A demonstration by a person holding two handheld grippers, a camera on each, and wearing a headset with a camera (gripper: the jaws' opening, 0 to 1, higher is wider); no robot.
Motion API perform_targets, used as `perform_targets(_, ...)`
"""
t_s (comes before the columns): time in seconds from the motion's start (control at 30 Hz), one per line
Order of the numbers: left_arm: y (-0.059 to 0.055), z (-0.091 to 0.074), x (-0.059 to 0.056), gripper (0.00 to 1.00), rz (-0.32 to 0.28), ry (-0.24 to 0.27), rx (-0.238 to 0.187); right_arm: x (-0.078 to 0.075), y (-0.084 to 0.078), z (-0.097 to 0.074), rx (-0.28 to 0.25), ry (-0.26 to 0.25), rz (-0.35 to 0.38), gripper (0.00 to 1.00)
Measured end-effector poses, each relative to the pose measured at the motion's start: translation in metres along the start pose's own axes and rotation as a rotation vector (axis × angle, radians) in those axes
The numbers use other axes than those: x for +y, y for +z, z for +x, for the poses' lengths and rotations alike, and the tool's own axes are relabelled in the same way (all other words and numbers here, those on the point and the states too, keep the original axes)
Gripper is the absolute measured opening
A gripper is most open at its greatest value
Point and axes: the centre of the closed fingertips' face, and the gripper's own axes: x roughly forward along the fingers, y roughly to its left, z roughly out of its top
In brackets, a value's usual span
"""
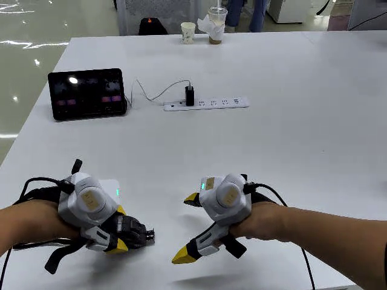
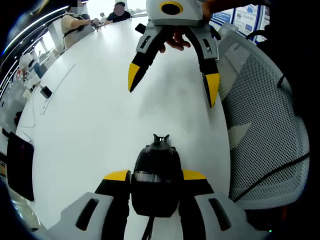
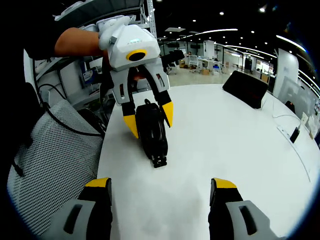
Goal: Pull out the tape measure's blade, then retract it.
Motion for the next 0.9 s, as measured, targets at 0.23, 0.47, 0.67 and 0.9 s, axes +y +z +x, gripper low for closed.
perform_targets(0.23, -0.001, 0.002, 0.001, 0.32, 0.012, 0.029, 0.014, -0.004, 0.002, 0.015, 0.019, 0.003, -0.043, 0.65)
perform_targets(0.47, -0.001, 0.003, 0.002, 0.32, 0.019, 0.027, 0.015, -0.005, 0.005, 0.033, 0.046, 0.001, -0.058, 0.47)
perform_targets(0.67, -0.001, 0.004, 0.001, 0.32, 0.016, 0.036, 0.01, -0.003, 0.006, 0.05, 0.076, 0.002, -0.112, 0.34)
perform_targets(0.9, -0.002, 0.005, 0.003, 0.32, 0.009, 0.049, 0.011, 0.001, 0.009, 0.06, 0.09, 0.015, -0.109, 0.24)
